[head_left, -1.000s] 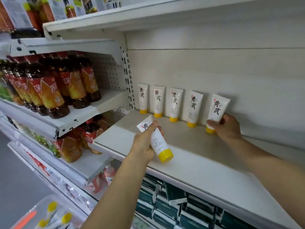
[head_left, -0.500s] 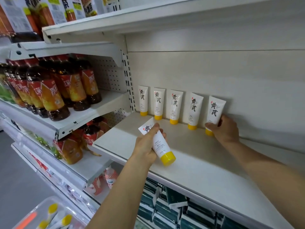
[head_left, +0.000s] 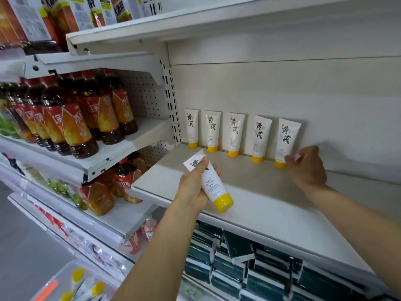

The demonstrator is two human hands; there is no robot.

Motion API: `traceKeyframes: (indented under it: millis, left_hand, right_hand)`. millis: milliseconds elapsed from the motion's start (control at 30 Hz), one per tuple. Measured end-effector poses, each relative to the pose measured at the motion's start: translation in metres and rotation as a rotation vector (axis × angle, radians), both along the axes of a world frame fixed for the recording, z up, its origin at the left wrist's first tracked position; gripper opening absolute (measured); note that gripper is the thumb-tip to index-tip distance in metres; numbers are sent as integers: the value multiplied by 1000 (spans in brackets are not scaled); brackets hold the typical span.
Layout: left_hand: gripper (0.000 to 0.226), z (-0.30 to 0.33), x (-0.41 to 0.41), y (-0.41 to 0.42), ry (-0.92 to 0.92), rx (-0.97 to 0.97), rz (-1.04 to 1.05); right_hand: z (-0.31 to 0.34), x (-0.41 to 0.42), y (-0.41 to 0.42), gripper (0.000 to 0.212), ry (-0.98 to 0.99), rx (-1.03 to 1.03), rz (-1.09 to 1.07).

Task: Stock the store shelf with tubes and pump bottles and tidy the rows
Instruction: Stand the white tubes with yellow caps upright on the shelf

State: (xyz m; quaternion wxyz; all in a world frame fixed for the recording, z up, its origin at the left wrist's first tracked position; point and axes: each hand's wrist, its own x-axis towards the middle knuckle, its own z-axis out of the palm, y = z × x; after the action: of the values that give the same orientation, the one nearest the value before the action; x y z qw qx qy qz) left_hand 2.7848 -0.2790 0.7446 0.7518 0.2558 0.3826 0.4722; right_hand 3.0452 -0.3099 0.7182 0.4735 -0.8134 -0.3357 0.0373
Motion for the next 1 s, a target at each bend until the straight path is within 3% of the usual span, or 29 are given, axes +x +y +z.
traceKeyframes:
  millis: [200,400,533,833,1000]
  left_hand:
    - [21,4,-28,2,-54,-42,-30]
    - [19,4,-66,9,-30,-44,-11]
    - [20,4,-95,18,-8,-29,31]
    - [15,1,-146,40,133,51,75]
    - [13,6,-151,55,194,123,76]
  right_hand:
    - [8,-55,-3,9,174,286,116]
    - [29,-157,-6,19,328,47,653]
    - [33,-210,-6,23,308,-108,945]
    - [23,-277,10,32,150,-221,990]
    - [17,-285,32,30,183,-207,956]
